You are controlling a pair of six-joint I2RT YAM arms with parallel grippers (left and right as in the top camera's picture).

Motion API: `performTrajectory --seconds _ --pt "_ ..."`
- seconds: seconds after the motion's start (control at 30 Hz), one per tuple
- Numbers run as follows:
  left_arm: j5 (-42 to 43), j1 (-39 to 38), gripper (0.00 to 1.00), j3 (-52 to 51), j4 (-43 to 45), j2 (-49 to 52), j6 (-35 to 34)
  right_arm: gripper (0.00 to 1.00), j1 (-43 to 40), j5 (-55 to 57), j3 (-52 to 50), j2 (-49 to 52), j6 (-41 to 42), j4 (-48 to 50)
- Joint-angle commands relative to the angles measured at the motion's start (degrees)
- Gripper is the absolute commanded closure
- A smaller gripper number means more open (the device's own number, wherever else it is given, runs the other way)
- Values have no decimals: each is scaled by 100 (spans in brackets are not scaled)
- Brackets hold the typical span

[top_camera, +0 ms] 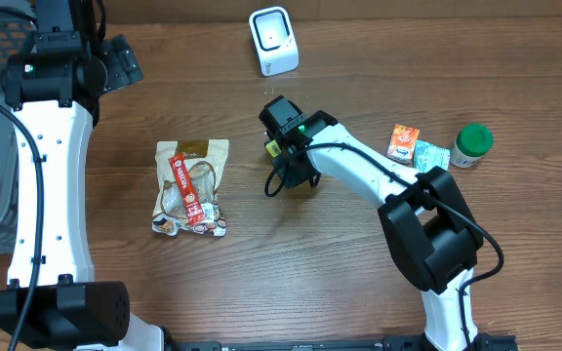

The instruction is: Scan the item barcode

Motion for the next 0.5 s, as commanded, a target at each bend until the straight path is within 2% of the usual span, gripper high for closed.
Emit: performTrajectory --seconds 0.0,0.17,0.3,0.47 --pt "-76 -7 0 44 17 55 -81 76 -11 -236 -57 155 15 4" --pt "-76 -7 0 44 17 55 -81 74 -11 -249 -57 155 15 -63" --pt "-76 -7 0 44 17 55 -81 67 -11 -251 -57 160 15 -109" --pt "-76 -7 0 44 17 55 -81 67 39 -251 -59 164 15 -101"
